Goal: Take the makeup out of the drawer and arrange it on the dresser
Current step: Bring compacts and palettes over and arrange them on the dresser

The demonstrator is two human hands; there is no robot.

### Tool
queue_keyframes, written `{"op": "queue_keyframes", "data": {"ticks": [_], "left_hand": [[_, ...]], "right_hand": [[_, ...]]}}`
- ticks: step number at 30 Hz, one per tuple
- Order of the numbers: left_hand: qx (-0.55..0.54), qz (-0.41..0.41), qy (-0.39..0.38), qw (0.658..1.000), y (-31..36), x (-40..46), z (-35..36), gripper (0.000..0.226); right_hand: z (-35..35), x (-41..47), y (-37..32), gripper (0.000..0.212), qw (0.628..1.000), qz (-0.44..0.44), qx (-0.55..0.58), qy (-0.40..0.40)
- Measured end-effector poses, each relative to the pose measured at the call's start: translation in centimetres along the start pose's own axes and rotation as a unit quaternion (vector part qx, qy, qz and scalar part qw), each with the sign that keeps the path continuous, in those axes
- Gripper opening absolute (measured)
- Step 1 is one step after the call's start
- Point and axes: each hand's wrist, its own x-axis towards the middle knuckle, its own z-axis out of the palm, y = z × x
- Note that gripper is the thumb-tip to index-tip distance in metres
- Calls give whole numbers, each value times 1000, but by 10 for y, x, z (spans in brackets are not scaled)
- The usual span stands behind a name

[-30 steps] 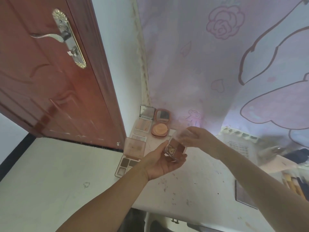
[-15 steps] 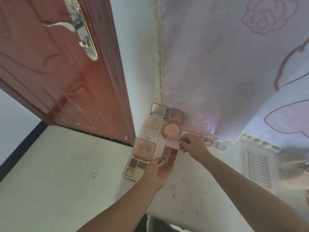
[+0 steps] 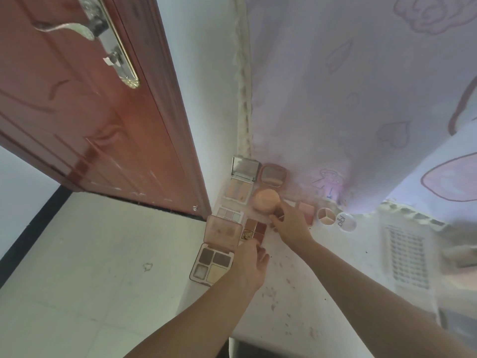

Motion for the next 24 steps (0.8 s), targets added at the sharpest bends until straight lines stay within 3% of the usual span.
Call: {"op": "queue_keyframes", "data": {"ticks": [6,12,16,20,24], "left_hand": [[53,18,7,998,-12,-4,1,33],[213,-6,-21,977,-77,-19,21,28],[343,-37,-85,935,-134,-30,42,20],[491,-43,-149,857,-174,-37,65,23],[539,-56,-181,821,-196,-45,87,24]], "right_hand": [[-28,-23,11,17,998,29,60,13],[-97,-87,67,12,994,76,60,55],[-147,-139,125,16,989,103,-89,64],[-164,-179,173,26,966,110,-232,-36],[-156,-195,201,57,912,47,-391,-109]]}}
